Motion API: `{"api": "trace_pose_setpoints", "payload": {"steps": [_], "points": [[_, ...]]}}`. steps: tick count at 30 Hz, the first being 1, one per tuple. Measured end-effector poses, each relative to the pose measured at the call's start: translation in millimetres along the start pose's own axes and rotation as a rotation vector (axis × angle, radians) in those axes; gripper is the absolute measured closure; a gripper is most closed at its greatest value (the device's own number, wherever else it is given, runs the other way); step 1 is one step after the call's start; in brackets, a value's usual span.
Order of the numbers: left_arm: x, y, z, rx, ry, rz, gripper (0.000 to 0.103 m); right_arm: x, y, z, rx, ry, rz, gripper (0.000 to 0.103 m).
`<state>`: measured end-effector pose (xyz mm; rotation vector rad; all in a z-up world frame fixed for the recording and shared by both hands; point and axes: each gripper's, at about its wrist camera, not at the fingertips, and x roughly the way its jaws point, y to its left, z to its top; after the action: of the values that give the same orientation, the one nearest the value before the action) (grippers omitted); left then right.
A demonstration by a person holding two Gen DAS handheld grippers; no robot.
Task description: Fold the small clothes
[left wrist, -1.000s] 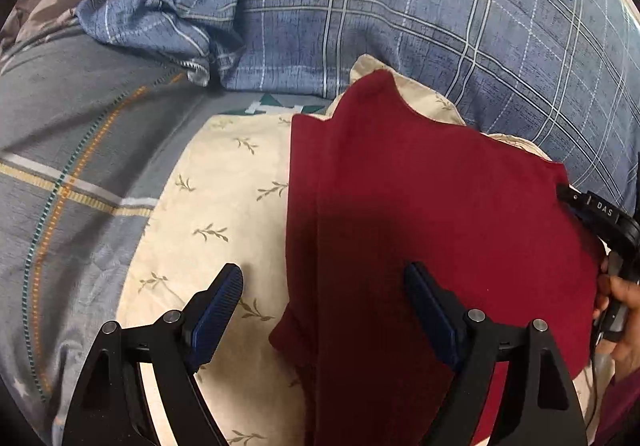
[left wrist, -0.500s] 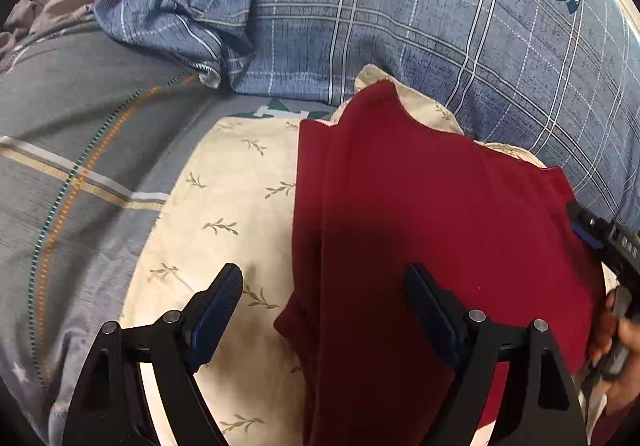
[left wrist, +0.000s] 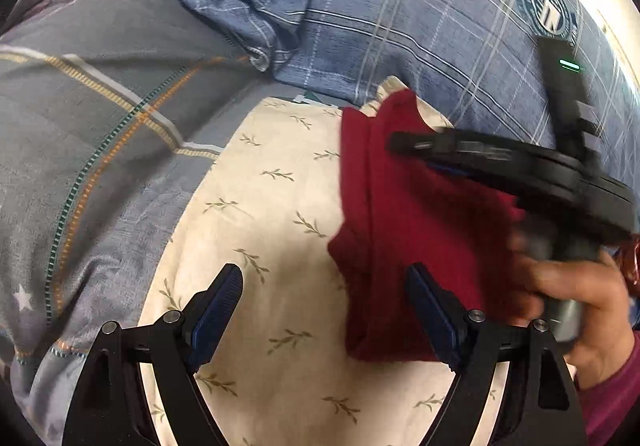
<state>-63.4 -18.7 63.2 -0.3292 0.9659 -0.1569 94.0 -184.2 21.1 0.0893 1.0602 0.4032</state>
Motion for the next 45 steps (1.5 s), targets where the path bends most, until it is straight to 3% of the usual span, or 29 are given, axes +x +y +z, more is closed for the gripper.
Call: {"api": "trace_pose_setpoints", "payload": {"steps": [4,9,11,12,14,15,17,19,25,26,28,29,33,39,43,44,45], "points": [[11.6,-2.0,2.1,0.024,0.025,0.012,0.019,25.8,8.2,18.6,0.016,0.092,-0.004,0.034],[21.0,-10.3,3.0,0.056,0.043,0.002,0.019,38.9,36.8,28.5,-0.096,0.207,-0.104,0.025],[23.0,-10.2,4.6,0.042,0.049,-0.008,0.019,42.5,41.0,21.1,-0.161,0.205,-0.163,0.023],[24.2,-9.2,5.6,0.033,0.052,-0.013,0.019,44.4,42.0,17.2,-0.186,0.19,-0.198,0.025],[25.3,-9.0,5.7,0.03,0.05,-0.012,0.019,44.9,39.5,12.8,-0.195,0.149,-0.253,0.045],[26.0,-9.2,5.9,0.035,0.048,-0.008,0.019,41.0,36.5,11.4,-0.188,0.126,-0.261,0.05],[28.8,-10.2,6.6,0.046,0.044,-0.005,0.019,26.0,29.4,10.8,-0.157,0.085,-0.192,0.08],[32.7,-11.5,9.0,0.04,0.04,-0.015,0.019,6.7,18.3,9.9,-0.107,0.051,-0.12,0.085],[52.5,-25.7,16.3,0.032,0.06,-0.088,0.021,-42.5,-9.1,12.9,-0.005,-0.036,0.003,0.089],[54.9,-28.3,16.3,0.035,0.06,-0.097,0.025,-46.1,-12.8,13.7,0.0,-0.039,0.006,0.089],[56.1,-32.7,16.3,0.043,0.05,-0.136,0.05,-48.8,-19.1,14.1,0.005,-0.04,0.004,0.089],[56.8,-34.4,16.9,0.05,0.056,-0.168,0.067,-50.4,-22.3,13.5,0.011,-0.038,0.006,0.089],[50.9,-41.1,15.4,0.105,0.014,-0.172,0.08,-57.1,-31.5,9.9,0.03,-0.041,0.006,0.089],[49.4,-44.9,16.2,0.115,0.01,-0.181,0.085,-56.8,-37.8,9.8,0.044,-0.032,0.005,0.089],[41.8,-48.5,14.6,0.126,0.001,-0.182,0.085,-57.8,-43.0,10.8,0.094,-0.022,0.036,0.075],[38.9,-50.0,13.6,0.129,-0.003,-0.184,0.085,-58.6,-42.5,11.2,0.102,-0.025,0.046,0.057],[35.9,-50.7,12.6,0.13,-0.007,-0.186,0.086,-59.3,-39.4,11.1,0.099,-0.028,0.058,0.046]]}}
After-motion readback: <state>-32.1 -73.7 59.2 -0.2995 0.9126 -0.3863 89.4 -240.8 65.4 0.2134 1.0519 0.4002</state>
